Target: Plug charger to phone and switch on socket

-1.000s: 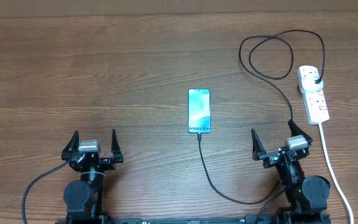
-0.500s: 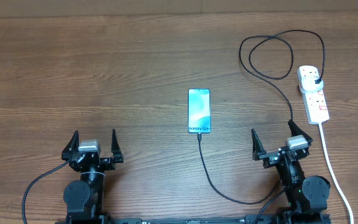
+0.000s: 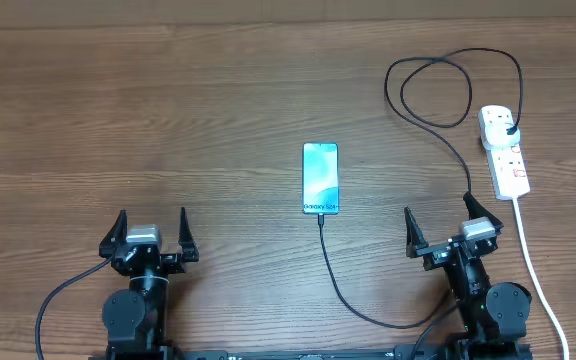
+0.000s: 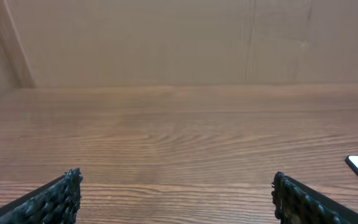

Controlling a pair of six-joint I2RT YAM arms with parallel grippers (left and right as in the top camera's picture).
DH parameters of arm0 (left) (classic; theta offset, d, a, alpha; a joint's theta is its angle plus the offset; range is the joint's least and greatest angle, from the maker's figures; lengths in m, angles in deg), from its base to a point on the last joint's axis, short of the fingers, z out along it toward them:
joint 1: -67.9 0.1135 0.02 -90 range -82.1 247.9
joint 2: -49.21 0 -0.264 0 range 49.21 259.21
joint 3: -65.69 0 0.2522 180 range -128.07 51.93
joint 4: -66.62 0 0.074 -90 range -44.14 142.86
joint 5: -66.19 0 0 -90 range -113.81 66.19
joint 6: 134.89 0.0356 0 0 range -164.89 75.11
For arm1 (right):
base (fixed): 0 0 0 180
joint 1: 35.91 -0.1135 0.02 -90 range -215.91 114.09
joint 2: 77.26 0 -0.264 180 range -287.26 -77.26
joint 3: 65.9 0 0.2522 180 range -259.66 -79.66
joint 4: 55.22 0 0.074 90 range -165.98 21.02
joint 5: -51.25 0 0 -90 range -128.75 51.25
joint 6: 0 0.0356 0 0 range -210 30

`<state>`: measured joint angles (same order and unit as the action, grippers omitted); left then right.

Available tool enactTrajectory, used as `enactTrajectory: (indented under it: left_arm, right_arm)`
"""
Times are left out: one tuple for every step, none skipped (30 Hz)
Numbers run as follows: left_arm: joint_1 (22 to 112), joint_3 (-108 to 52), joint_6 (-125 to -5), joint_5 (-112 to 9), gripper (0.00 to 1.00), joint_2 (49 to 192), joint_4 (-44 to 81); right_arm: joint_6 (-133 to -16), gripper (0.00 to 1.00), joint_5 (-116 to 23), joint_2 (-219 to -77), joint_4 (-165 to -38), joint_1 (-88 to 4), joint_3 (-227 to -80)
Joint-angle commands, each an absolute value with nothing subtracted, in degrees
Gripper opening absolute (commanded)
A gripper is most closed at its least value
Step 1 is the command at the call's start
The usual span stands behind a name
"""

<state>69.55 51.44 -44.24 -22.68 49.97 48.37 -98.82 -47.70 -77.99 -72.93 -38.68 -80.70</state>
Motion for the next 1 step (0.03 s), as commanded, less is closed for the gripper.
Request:
enactTrajectory:
  left_arm:
    - [69.9, 51.7, -43.2, -22.3, 1.0, 49.5, 48.5]
  right_arm:
    - [-98.9, 1.0, -47.2, -77.4, -72.8, -39.0, -80.1]
